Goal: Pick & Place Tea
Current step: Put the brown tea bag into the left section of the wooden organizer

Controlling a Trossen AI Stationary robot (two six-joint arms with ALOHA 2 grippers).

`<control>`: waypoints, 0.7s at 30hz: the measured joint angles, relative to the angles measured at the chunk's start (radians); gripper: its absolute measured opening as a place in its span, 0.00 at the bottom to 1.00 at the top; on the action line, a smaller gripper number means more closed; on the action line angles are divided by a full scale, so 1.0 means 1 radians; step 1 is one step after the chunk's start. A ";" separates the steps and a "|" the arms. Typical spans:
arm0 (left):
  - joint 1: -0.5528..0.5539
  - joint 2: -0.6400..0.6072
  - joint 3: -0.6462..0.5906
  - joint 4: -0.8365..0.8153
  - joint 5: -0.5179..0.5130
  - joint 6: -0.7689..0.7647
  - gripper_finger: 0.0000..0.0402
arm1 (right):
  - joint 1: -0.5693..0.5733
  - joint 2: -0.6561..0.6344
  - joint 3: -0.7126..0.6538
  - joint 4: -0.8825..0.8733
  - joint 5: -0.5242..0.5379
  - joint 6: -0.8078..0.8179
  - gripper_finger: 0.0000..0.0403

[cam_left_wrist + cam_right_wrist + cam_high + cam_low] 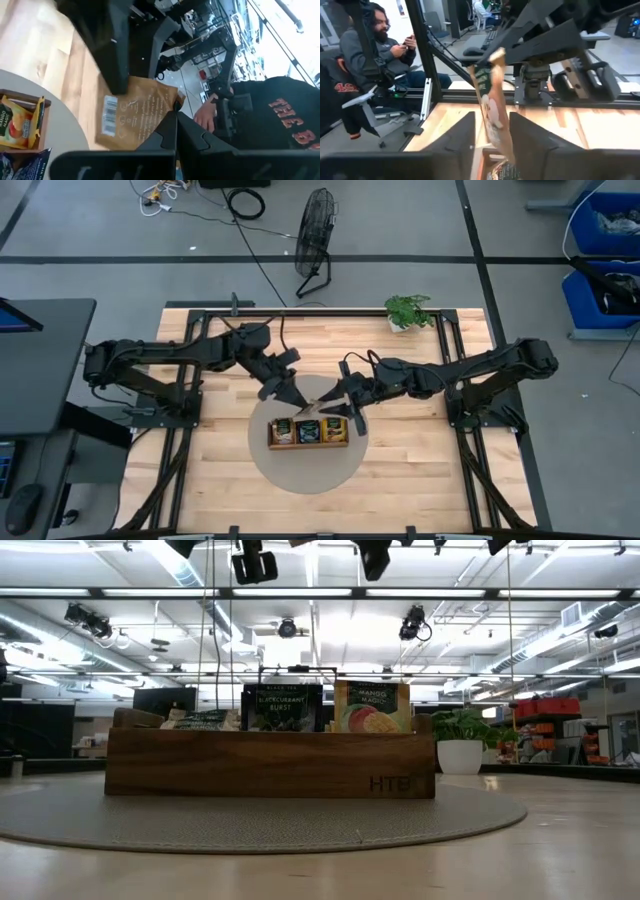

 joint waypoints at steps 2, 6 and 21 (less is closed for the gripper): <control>0.001 0.000 0.000 0.003 -0.013 -0.003 0.00 | 0.000 0.000 0.000 0.002 -0.012 0.002 0.26; 0.001 0.000 0.000 0.005 -0.037 -0.005 0.00 | 0.000 0.000 0.000 -0.001 -0.014 0.030 0.05; 0.038 -0.016 -0.001 0.072 -0.046 0.030 0.29 | 0.005 -0.030 0.000 -0.084 0.015 0.230 0.00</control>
